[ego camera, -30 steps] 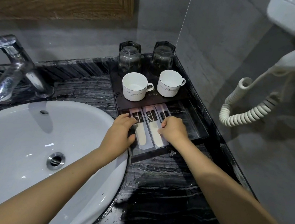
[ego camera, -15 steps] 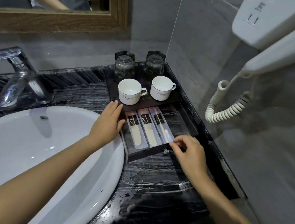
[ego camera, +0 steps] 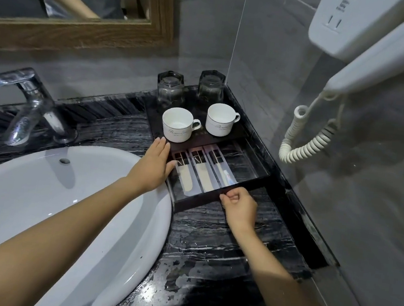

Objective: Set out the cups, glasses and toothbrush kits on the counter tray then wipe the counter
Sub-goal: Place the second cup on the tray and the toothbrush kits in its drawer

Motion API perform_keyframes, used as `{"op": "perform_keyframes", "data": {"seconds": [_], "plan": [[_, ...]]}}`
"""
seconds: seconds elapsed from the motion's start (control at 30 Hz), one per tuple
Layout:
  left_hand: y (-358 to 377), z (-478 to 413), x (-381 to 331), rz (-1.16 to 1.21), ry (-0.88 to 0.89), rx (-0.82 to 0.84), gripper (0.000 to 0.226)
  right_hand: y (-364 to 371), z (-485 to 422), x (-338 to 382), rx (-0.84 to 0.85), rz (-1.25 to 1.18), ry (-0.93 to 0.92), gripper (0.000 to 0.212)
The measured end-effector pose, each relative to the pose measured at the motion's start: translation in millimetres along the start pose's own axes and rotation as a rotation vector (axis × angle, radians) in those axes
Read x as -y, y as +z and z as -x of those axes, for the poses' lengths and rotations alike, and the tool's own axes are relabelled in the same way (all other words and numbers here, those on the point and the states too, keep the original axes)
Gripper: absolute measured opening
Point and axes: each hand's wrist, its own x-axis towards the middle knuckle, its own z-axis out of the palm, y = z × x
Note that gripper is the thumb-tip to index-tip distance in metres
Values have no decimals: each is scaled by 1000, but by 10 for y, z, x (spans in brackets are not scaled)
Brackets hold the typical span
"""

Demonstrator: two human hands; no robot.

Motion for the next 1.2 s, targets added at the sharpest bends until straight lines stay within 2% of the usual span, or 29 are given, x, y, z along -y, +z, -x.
{"op": "perform_keyframes", "data": {"seconds": [0.33, 0.63, 0.87, 1.1, 1.2], "plan": [[-17, 15, -5, -26, 11, 28, 69, 294, -402, 265, -16, -70, -36, 13], [27, 25, 0, -17, 11, 2, 74, 496, -749, 378, 45, 32, -122, 14], [32, 24, -7, -12, -1, -2, 75, 450, -819, 460, 166, 125, -229, 26], [19, 35, -64, -7, -40, -4, 74, 402, -806, 476, 255, 160, -261, 36], [24, 69, -59, -7, -45, -9, 73, 401, -752, 515, 292, 244, -272, 50]]}}
